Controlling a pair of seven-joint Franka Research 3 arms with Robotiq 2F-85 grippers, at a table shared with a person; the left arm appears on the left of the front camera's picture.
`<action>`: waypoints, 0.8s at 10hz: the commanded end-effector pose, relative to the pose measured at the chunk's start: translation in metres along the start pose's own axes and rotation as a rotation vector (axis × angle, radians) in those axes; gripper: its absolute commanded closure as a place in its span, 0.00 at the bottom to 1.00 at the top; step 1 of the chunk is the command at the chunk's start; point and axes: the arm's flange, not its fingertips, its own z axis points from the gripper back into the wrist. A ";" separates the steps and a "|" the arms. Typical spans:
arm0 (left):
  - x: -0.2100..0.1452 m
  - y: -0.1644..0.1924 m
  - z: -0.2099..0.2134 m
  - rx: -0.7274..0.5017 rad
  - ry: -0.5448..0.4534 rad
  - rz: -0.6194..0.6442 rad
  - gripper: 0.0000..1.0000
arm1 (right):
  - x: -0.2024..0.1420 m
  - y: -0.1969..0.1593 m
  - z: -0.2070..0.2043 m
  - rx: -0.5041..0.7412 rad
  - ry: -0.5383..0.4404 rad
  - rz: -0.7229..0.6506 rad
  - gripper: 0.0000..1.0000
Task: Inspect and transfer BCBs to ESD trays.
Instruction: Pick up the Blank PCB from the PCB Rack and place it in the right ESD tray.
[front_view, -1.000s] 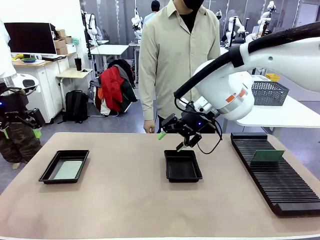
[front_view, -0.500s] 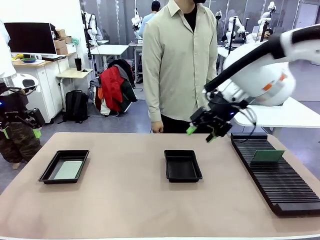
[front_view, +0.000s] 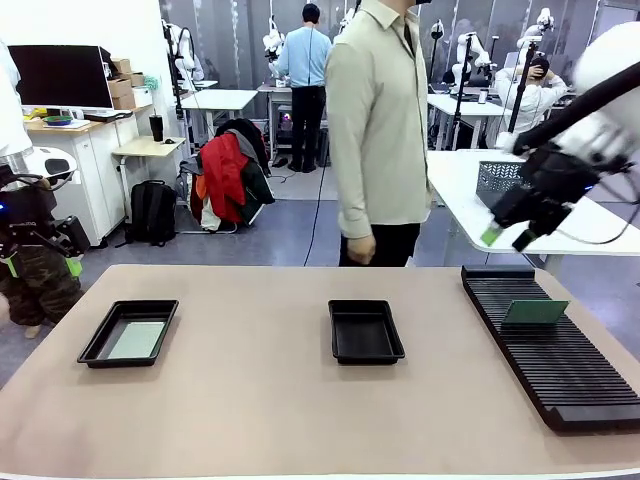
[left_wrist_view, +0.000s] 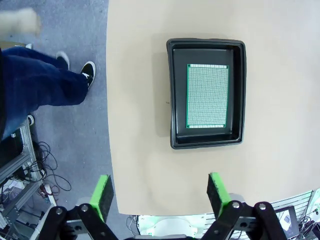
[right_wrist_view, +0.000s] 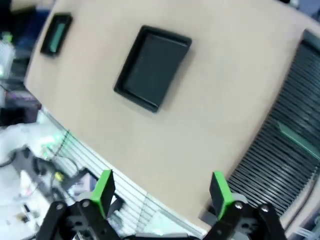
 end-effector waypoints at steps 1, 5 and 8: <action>0.001 -0.001 -0.002 -0.002 -0.010 0.002 0.00 | -0.009 -0.012 0.037 -0.057 0.030 0.206 0.00; 0.001 -0.001 -0.002 -0.002 -0.010 0.002 0.00 | -0.022 -0.028 0.105 -0.224 0.137 0.606 0.00; 0.001 -0.001 -0.002 -0.002 -0.010 0.002 0.00 | -0.030 -0.029 0.137 -0.262 0.242 0.878 0.00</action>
